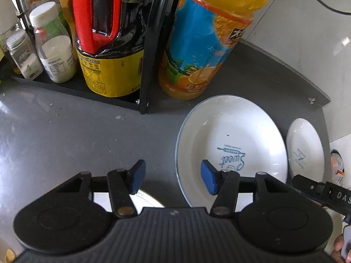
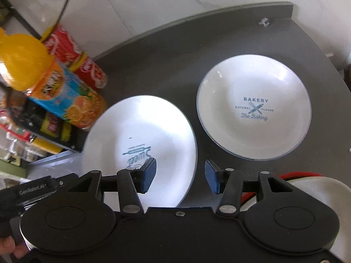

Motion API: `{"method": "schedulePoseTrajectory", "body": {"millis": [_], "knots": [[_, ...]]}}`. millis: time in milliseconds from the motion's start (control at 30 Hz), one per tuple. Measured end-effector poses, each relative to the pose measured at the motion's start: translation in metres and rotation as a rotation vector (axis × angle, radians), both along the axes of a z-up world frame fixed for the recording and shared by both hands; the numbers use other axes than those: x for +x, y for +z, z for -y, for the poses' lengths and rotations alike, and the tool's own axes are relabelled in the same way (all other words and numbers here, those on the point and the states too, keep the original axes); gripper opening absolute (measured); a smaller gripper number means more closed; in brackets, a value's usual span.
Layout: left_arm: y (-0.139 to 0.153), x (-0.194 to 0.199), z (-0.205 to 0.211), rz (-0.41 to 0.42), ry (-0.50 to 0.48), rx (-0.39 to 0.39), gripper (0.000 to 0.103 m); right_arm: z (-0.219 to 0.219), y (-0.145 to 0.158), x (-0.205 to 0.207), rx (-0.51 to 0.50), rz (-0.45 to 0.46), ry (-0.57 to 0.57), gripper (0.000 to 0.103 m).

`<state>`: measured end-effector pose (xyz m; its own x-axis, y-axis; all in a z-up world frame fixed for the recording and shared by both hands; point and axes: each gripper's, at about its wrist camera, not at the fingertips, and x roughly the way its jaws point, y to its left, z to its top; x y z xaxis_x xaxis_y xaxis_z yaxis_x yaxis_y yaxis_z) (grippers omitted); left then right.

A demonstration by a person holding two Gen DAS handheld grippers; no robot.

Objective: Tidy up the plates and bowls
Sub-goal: 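Close both grippers on the rim of the 'Sweet' plate, then lift the 'Sweet' plate and carry it toward the flower-print plate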

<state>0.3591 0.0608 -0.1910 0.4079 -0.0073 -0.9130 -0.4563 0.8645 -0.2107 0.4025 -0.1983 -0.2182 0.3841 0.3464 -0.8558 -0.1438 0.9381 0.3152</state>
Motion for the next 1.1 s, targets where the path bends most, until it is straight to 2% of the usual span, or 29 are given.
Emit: {"method": "schedulePoseTrajectory", "body": {"millis": [200,433,567,800,867,1100], "knots": [[-0.016,0.010,-0.001,-0.007,-0.022,-0.010,0.041,-0.011,-0.016,0.010,-0.067,-0.036,-0.036,0.049],[-0.029,0.018,0.002,-0.020,-0.025,0.002,0.033,-0.016,-0.028,0.018,-0.116,-0.062,-0.058,0.048],[-0.037,0.020,0.001,-0.017,-0.011,-0.011,0.026,-0.016,-0.039,0.025,-0.112,-0.101,-0.059,0.037],[-0.041,0.020,0.000,-0.003,-0.003,-0.030,0.018,-0.021,-0.054,0.034,-0.105,-0.139,-0.033,0.032],[-0.043,0.020,0.002,-0.003,0.000,-0.047,0.011,-0.022,-0.056,0.034,-0.095,-0.141,-0.027,0.029],[-0.043,0.017,-0.001,-0.006,0.050,-0.089,0.010,-0.025,-0.050,0.024,-0.083,-0.096,0.020,0.017]]}}
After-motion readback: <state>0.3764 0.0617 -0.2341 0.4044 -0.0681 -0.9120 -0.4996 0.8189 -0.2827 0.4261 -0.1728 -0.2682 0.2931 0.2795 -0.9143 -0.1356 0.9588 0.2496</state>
